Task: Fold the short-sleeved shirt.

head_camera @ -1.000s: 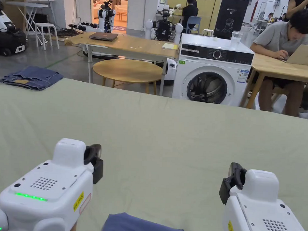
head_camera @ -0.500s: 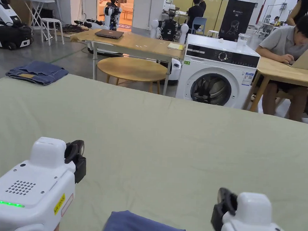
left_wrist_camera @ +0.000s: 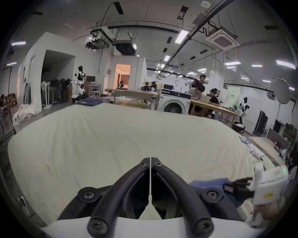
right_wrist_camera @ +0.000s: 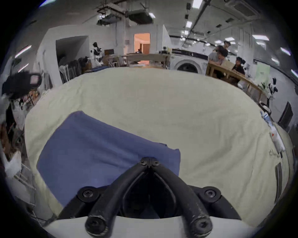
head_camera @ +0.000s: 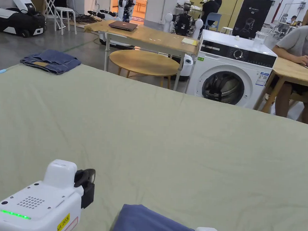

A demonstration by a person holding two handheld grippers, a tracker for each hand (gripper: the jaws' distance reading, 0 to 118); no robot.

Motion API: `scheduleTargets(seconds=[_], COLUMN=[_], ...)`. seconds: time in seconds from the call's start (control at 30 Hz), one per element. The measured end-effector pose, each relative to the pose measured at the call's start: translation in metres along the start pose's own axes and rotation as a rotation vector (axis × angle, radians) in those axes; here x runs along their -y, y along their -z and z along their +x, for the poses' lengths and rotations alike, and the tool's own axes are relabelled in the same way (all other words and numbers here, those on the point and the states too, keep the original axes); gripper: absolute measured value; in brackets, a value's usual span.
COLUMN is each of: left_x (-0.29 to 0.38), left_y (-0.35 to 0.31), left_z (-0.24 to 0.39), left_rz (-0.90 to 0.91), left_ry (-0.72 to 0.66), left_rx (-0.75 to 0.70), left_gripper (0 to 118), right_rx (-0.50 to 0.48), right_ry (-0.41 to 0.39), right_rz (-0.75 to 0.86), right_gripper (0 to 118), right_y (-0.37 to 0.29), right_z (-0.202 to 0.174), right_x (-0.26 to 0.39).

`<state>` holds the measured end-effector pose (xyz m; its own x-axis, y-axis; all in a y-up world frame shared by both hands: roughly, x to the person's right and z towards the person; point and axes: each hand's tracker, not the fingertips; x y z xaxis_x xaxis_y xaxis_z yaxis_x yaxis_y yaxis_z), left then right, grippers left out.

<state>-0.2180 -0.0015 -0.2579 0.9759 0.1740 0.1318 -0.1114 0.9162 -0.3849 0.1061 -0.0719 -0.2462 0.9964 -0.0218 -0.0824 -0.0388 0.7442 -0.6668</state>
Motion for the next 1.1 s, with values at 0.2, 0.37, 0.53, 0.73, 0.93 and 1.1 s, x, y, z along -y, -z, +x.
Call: scheduleTargets(seconds=[0.2,0.37,0.53,0.73,0.93,1.1], left_x=[0.018,0.02,0.023,0.035,0.062,0.072], left_y=[0.009,0.019,0.036,0.075,0.116,0.133], left_z=[-0.021,-0.04,-0.059,-0.066,-0.034,-0.02], left_rz=[-0.184,-0.336,-0.476,-0.644,-0.835,-0.836], left_ry=[-0.126,-0.227,-0.39,-0.53,-0.523,-0.663], left_rx=[0.125,0.272,0.438,0.65,0.705,0.816], left_gripper=[5,29,47,73,73,73], right_rx=[0.003,0.017,0.036,0.029,0.02,0.017], right_ry=[0.014,0.019,-0.017,-0.016,0.0,0.005], right_rz=[-0.002,-0.01,-0.017,-0.025,-0.03,-0.033], right_gripper=[0,0,0,0,0,0], right_y=[-0.003,-0.003,-0.003,-0.003,-0.003,-0.002], right_z=[0.004,0.006,0.004,0.005,0.007,0.007], right_x=[0.001,0.003,0.004,0.003,0.002,0.001])
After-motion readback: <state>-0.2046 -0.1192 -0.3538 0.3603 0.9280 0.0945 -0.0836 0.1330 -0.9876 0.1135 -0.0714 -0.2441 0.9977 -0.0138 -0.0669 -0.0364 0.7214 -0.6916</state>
